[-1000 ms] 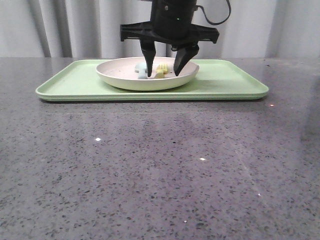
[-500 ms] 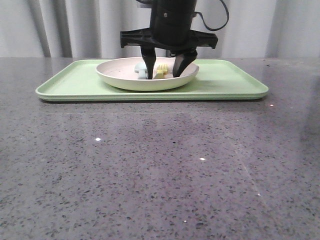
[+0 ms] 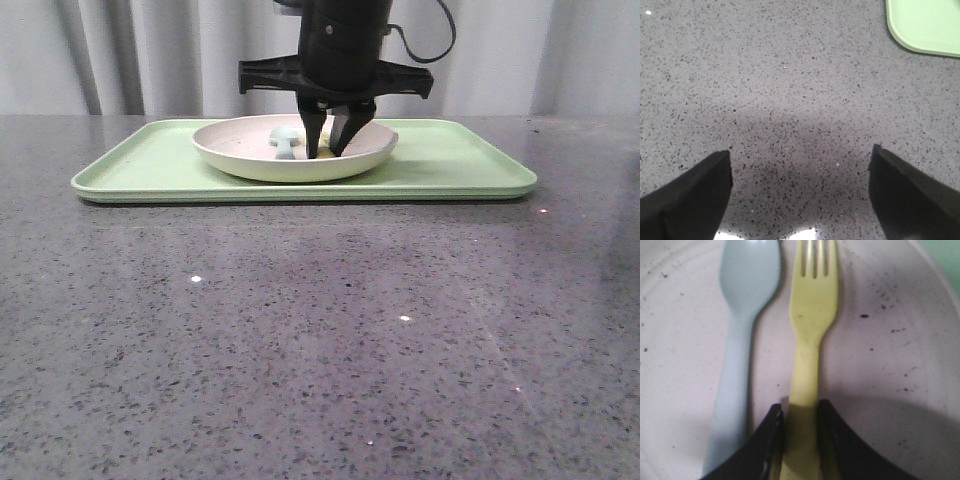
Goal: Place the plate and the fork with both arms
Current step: 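Close the right gripper on the fork handle and lift it, then carry the fork with the right gripper beside the plate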
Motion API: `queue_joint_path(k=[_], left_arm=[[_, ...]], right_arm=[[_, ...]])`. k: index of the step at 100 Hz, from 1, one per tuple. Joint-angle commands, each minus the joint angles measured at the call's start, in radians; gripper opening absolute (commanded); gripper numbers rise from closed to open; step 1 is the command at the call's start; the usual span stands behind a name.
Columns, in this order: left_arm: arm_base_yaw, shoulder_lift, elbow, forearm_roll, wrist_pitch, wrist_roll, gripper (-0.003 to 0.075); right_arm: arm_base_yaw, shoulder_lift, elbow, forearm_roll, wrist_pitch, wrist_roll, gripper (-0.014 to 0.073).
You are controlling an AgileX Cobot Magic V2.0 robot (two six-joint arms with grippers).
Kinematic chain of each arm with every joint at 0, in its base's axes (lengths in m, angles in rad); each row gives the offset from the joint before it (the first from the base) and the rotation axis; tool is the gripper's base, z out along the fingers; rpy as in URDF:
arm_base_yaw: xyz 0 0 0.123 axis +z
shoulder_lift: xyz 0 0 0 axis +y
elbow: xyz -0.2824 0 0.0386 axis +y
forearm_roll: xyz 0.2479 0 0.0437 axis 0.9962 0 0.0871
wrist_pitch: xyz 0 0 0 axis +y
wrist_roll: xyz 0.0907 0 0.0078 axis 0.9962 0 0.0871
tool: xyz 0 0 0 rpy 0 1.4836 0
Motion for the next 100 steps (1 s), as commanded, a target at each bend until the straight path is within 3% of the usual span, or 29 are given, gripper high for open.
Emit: queue_joint_path(k=[1, 47, 100], left_arm=[[-0.001, -0.006, -0.023, -0.012, -0.043, -0.011, 0.0543], [-0.001, -0.006, -0.023, -0.012, -0.043, -0.011, 0.0543], [-0.001, -0.006, -0.023, -0.012, -0.043, -0.011, 0.0543]], right_arm=[[-0.002, -0.039, -0.019, 0.007, 0.010, -0.003, 0.0027], [-0.006, -0.061, -0.044, 0.006, 0.039, -0.003, 0.0001], [-0.010, -0.066, -0.297, -0.098, 0.212, -0.004, 0.0001]])
